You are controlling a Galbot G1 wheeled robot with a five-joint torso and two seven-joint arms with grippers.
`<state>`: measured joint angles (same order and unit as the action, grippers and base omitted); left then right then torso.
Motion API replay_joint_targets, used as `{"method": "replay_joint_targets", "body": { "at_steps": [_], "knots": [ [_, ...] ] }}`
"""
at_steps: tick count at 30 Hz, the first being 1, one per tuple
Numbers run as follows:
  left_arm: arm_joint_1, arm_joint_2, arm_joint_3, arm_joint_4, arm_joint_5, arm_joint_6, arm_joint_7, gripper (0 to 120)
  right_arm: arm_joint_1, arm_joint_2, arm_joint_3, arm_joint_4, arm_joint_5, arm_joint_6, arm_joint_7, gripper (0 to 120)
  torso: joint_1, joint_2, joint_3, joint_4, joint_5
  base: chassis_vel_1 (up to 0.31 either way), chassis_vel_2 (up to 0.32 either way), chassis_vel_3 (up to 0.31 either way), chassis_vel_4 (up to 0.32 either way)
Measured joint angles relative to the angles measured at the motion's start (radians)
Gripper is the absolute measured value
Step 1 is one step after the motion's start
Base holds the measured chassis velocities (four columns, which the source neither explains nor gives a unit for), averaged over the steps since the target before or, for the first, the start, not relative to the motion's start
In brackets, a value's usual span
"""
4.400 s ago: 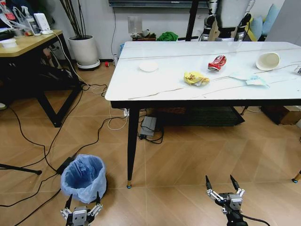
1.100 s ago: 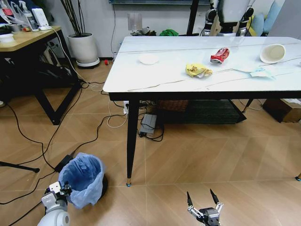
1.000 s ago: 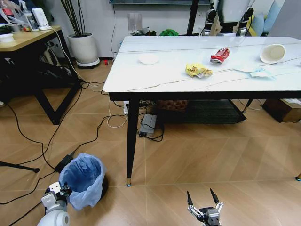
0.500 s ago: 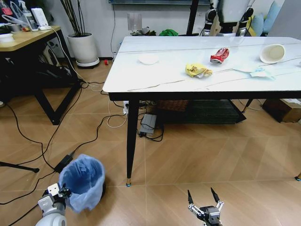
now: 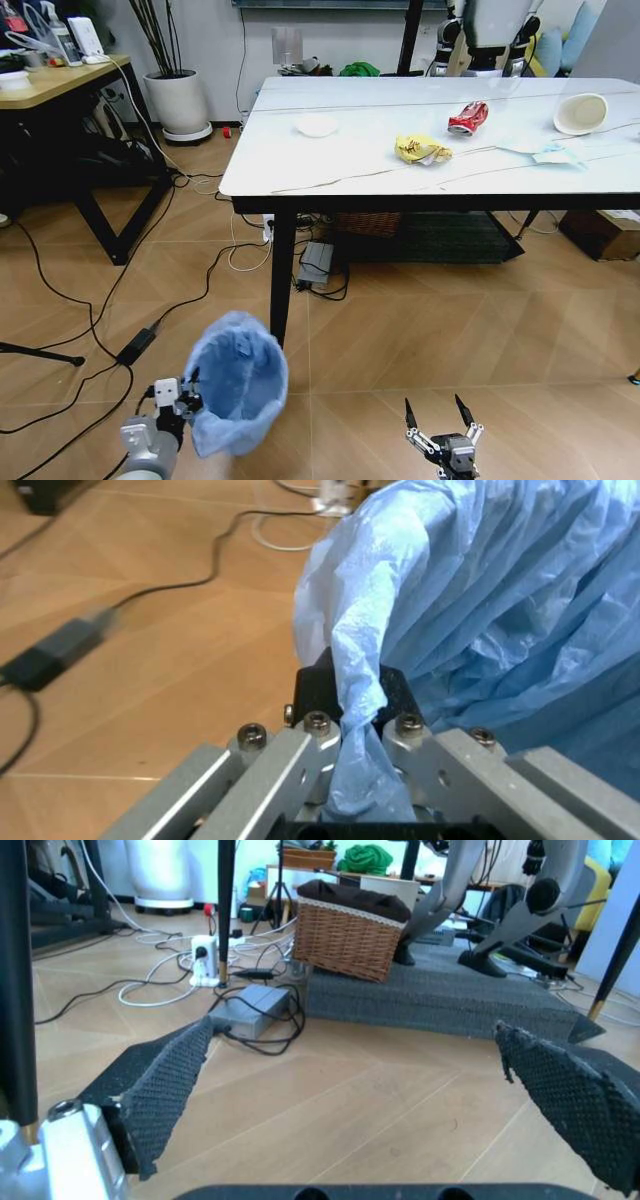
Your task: Pick up the trash bin and place the trash from the table into it.
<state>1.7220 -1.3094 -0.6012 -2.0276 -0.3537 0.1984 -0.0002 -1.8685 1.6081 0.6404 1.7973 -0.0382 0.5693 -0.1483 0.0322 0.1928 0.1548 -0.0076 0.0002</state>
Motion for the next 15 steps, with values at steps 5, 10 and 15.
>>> {"method": "replay_joint_targets", "body": {
  "at_steps": [5, 10, 15],
  "knots": [
    [0.042, 0.000, 0.001, -0.024, 0.018, -0.008, 0.030, 0, -0.005, 0.000, -0.002, 0.009, -0.001, -0.001, 0.000, 100, 0.000, 0.000, 0.000, -0.0003, -0.0003, 0.000, 0.000, 0.000, 0.000],
    [0.091, 0.018, 0.003, -0.059, 0.020, -0.009, 0.054, 0, -0.009, 0.000, -0.004, 0.014, -0.009, -0.001, 0.000, 100, 0.000, 0.000, 0.000, -0.0002, -0.0002, 0.000, 0.000, 0.000, 0.000],
    [0.134, 0.033, 0.025, -0.099, 0.012, -0.009, 0.093, 0, -0.012, 0.000, -0.005, 0.021, -0.016, -0.002, -0.001, 100, 0.000, 0.000, 0.000, -0.0001, -0.0002, 0.000, 0.000, 0.000, 0.000]
  ]
}}
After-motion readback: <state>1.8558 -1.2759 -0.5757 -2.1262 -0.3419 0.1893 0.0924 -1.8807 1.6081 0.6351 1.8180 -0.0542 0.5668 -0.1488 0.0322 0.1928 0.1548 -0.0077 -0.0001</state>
